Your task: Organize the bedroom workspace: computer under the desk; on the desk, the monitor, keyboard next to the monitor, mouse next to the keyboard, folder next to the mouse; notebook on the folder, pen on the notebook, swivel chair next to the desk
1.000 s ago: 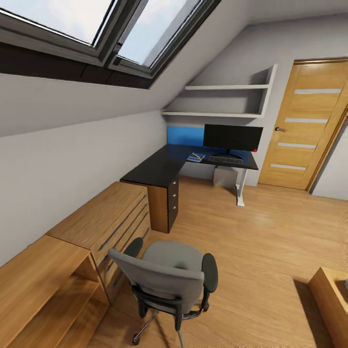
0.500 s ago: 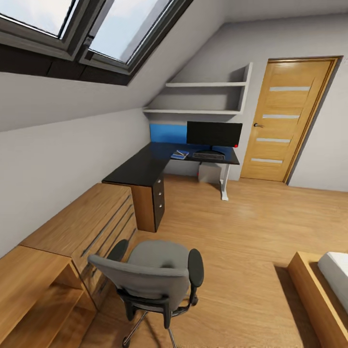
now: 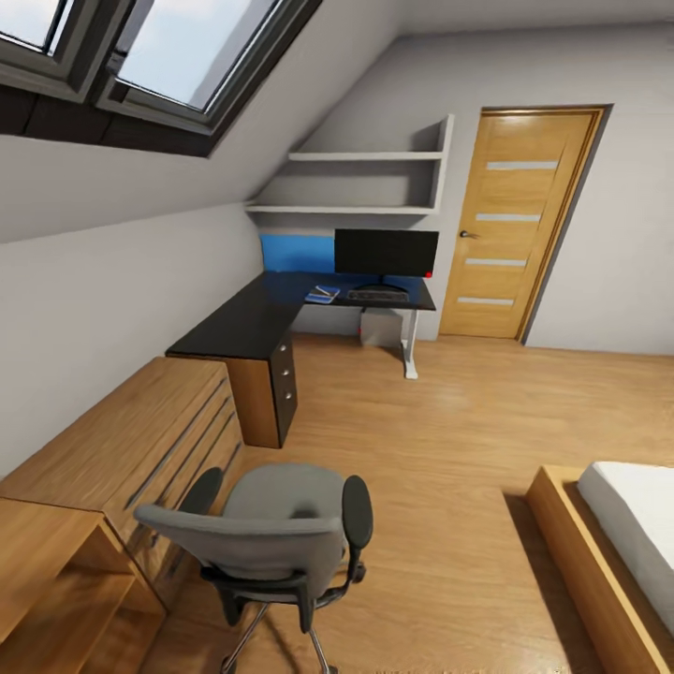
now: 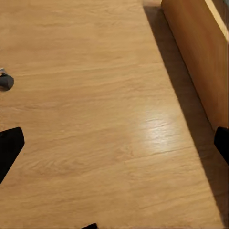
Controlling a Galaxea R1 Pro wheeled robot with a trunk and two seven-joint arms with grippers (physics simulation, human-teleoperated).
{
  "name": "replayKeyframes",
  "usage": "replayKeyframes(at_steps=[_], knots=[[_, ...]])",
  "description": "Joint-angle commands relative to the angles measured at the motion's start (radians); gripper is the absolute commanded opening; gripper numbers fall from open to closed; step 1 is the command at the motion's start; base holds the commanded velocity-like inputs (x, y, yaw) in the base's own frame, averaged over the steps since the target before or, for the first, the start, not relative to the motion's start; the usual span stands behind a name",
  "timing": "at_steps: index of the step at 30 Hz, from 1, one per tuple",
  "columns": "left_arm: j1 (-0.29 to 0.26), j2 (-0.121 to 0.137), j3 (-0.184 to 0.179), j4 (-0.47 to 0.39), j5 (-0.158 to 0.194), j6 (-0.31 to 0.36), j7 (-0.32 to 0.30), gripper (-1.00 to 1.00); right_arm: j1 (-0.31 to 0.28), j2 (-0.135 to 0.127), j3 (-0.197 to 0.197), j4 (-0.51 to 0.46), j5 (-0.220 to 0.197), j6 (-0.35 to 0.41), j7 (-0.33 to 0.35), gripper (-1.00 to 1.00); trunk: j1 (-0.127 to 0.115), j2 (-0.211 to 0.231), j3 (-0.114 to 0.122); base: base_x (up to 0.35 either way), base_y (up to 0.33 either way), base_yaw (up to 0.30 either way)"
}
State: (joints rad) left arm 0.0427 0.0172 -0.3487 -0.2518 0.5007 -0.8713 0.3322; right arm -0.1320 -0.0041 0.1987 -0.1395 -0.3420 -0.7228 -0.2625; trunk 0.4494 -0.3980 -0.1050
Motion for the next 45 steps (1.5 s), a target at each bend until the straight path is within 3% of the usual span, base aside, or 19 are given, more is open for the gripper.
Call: replayKeyframes(at_steps=[1, 6, 14, 26, 45], knots=[[0.000, 0.002, -0.009, 0.001, 0.001, 0.000, 0.009, 1.00, -0.001, -0.005, 0.011, 0.008, -0.005, -0.002, 0.007, 1.00, 0.001, -0.002, -0.003, 0.000, 0.000, -0.199], [0.000, 0.027, -0.008, 0.013, -0.005, 0.005, 0.008, 1.00, -0.001, -0.017, 0.016, 0.036, -0.006, -0.005, 0.063, 1.00, 0.001, -0.002, -0.008, 0.000, 0.000, -0.198], [0.000, 0.050, -0.007, 0.015, -0.005, 0.010, 0.009, 1.00, -0.001, -0.017, 0.018, 0.041, -0.003, -0.006, 0.076, 1.00, 0.001, -0.002, -0.017, 0.000, 0.035, -0.197], [0.000, 0.052, -0.010, 0.016, -0.006, 0.012, 0.007, 1.00, -0.001, -0.016, 0.025, 0.041, 0.002, -0.006, 0.078, 1.00, 0.001, -0.002, -0.029, 0.000, 0.268, -0.189], [0.000, 0.050, -0.009, 0.016, -0.005, 0.013, 0.009, 1.00, -0.001, -0.020, 0.023, 0.044, 0.003, -0.006, 0.078, 1.00, 0.001, -0.002, -0.031, 0.000, 0.191, -0.011]])
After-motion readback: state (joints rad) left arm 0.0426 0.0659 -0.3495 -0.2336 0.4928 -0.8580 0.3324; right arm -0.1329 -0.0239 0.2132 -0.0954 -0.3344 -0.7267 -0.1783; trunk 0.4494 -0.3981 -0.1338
